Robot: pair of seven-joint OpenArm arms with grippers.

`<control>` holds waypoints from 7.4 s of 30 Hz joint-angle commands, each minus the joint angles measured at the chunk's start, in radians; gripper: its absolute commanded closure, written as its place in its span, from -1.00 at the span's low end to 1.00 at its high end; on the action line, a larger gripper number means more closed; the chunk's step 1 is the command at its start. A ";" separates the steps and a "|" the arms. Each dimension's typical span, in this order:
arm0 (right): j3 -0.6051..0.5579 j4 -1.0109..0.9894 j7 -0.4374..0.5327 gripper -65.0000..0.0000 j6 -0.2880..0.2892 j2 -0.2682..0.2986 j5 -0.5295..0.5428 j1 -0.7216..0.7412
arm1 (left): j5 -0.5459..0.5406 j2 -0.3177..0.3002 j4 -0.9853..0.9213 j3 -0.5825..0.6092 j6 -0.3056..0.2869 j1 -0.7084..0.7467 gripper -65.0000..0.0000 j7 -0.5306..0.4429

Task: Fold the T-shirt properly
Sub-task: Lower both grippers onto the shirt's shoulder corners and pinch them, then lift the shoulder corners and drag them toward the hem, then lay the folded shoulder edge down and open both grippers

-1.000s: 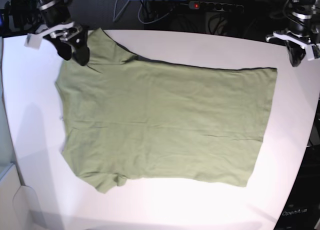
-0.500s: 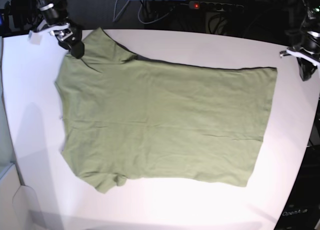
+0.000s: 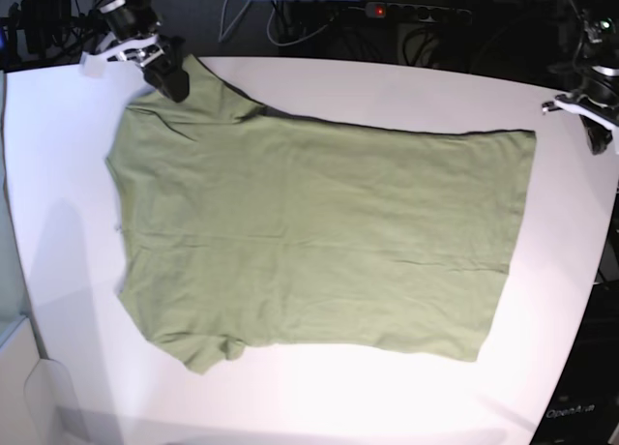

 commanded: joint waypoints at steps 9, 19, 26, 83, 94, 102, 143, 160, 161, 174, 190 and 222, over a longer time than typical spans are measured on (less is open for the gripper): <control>-0.012 0.003 -0.019 0.73 -0.016 0.013 -0.003 -0.004 | -0.004 -0.018 -0.015 -0.002 0.001 0.001 1.00 -0.019; -0.014 -0.029 -0.021 0.98 -0.016 0.014 -0.003 0.019 | -0.003 -0.021 -0.261 -0.008 -0.174 -0.150 0.20 -0.017; -0.014 -0.026 -0.021 0.98 -0.016 0.028 -0.003 0.019 | -0.003 -0.021 -0.365 -0.007 -0.269 -0.207 0.08 -0.017; -0.005 0.135 -0.098 0.98 -0.021 0.054 -0.107 0.113 | -0.012 0.002 -0.528 0.097 -0.305 -0.291 0.92 0.042; 0.006 0.129 -0.157 0.98 -0.100 0.089 -0.107 0.271 | -0.004 0.008 -0.468 0.035 -0.295 -0.429 0.92 0.248; 0.009 0.101 -0.254 0.98 -0.129 0.092 -0.107 0.417 | -0.004 0.002 -0.457 0.035 -0.295 -0.489 0.92 0.366; 0.006 -0.066 -0.323 0.98 -0.142 0.097 -0.110 0.702 | 0.514 0.013 -0.531 0.252 -0.294 -0.845 0.92 0.747; 0.011 -0.066 -0.317 0.98 -0.142 0.146 -0.110 0.730 | 0.878 0.000 -0.391 0.702 -0.305 -0.653 0.92 0.745; 0.011 -0.066 -0.317 0.98 -0.142 0.148 -0.110 0.730 | 0.882 0.000 -0.365 0.705 -0.305 -0.642 0.92 0.747; 0.101 -0.060 -0.315 0.98 -0.142 0.198 -0.109 0.673 | 0.875 0.062 -0.112 0.697 -0.305 -0.503 0.92 0.750; 0.097 -0.063 -0.317 0.98 -0.142 0.200 -0.110 0.691 | 0.542 0.119 -0.175 0.372 -0.305 -0.671 0.92 0.747; 0.017 -0.342 -0.315 0.97 -0.143 0.132 -0.334 0.963 | 0.536 0.066 -0.709 0.375 -0.300 -0.969 0.92 0.492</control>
